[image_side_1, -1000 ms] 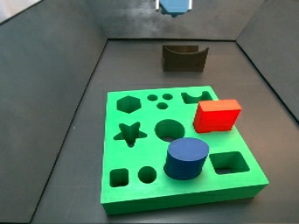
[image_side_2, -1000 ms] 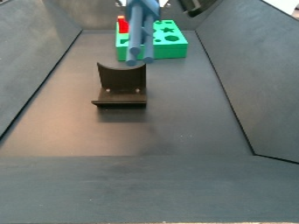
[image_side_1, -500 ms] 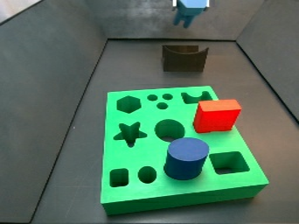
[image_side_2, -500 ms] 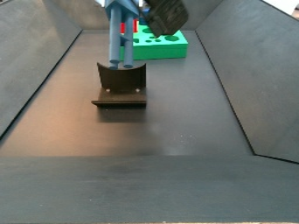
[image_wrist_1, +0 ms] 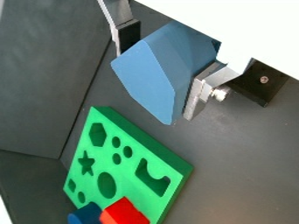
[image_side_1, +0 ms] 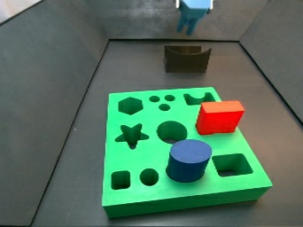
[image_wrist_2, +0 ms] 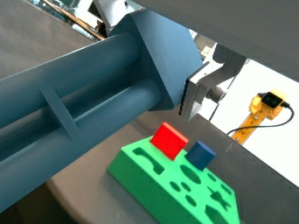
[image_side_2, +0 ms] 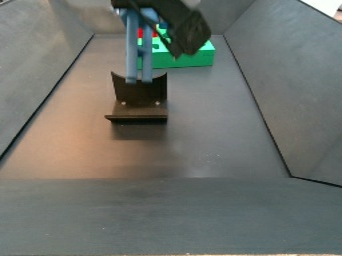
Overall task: Pick up the 3 prong object. Move up. Place the 3 prong object on the fixture. Regrasp the 3 prong object. Move to above the board. Insert the 3 prong object.
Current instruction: Place the 3 prong object on the fixture, then regrasp the 3 prong object.
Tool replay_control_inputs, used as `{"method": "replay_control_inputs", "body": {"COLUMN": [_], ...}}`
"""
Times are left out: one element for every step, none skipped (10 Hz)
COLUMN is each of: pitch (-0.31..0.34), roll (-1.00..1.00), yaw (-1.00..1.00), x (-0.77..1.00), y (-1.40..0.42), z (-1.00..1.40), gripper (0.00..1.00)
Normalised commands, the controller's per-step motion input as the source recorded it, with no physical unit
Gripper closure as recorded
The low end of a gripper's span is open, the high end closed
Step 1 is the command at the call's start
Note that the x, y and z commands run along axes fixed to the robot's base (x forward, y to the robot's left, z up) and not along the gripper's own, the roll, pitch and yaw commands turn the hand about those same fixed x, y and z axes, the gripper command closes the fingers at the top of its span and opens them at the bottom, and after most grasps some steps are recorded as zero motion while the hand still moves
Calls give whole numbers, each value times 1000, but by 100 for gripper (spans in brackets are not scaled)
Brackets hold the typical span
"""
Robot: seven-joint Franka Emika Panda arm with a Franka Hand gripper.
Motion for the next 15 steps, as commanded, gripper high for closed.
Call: {"method": "replay_control_inputs", "body": {"pitch": [-11,-3,0,17,28,41,51,44,35,36,36,36,36,0,24], "roll": [-10,2,6,0,-2,-7,-7,13,20,19,19,19,19,0,-10], "yaw": [-41,-39,-38,-40,-40,-45,-55,-61,-61,-60,-60,-60,-60,0,7], "x": [86,93,101,115,116,106,90,70,66,62,62,62,62,0,0], "y": [15,12,15,18,16,14,16,39,64,64,63,63,63,0,0], "z": [-1000,-1000,-1000,-1000,-849,-667,-436,-286,-256,-254,-254,-254,-254,0,1000], "gripper": [100,100,100,100,100,100,100,100,100,100,100,100,100,0,0]}}
